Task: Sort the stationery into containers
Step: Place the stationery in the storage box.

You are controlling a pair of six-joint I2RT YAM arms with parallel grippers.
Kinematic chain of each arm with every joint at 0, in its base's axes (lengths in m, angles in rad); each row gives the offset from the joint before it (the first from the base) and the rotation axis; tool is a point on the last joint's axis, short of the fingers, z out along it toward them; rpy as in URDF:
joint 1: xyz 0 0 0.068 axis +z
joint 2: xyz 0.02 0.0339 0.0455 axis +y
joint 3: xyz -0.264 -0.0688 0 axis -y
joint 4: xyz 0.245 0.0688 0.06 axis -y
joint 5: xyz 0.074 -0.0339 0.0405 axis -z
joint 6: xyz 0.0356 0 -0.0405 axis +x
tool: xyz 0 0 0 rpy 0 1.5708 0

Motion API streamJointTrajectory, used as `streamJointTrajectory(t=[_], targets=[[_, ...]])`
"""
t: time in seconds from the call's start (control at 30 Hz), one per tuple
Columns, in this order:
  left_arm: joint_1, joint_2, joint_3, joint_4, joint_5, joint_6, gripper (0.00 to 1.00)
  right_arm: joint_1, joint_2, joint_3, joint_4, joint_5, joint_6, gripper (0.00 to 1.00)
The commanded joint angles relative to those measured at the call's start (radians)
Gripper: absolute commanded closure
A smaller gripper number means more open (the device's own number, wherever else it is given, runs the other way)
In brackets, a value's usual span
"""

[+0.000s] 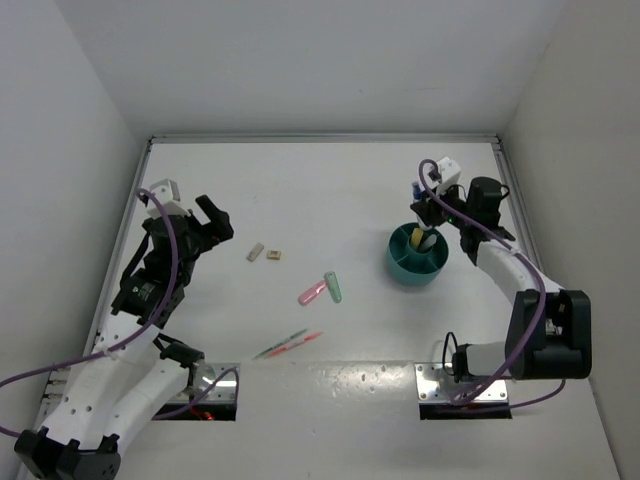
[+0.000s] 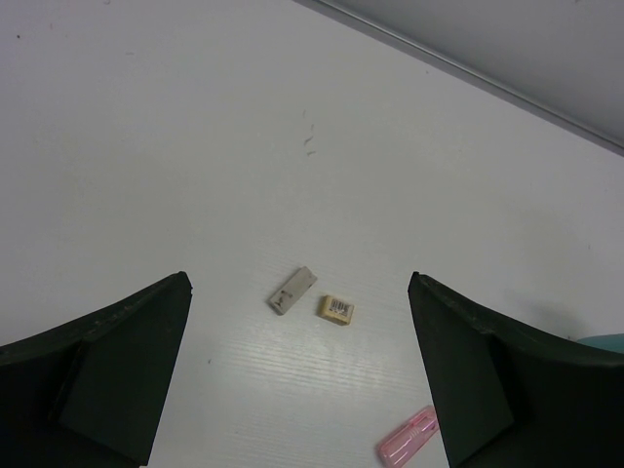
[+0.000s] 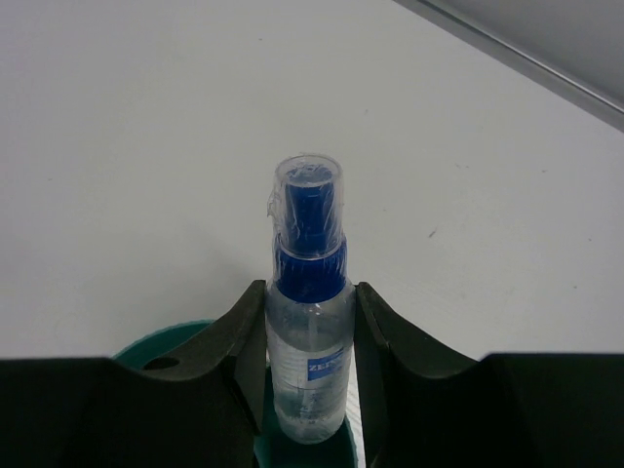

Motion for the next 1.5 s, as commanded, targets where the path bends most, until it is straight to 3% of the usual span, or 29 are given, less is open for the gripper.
streamJointTrajectory(t=[0.0, 0.5, 1.0, 1.47], targets=[[0.009, -0.013, 0.003, 0.038, 0.009, 0.017, 0.00, -0.017, 0.007, 0.051, 0.043, -0.128, -0.020, 1.00], [0.009, -0.003, 0.003, 0.038, 0.009, 0.017, 0.00, -0.044, 0.056, 0.051, -0.017, -0.223, -0.049, 1.00], [0.009, -0.003, 0.003, 0.047, 0.009, 0.017, 0.00, -0.072, 0.075, 0.115, -0.158, -0.283, -0.100, 0.63], [0.009, -0.003, 0.003, 0.047, 0.019, 0.017, 0.00, -0.090, 0.115, 0.135, -0.222, -0.337, -0.118, 0.60]])
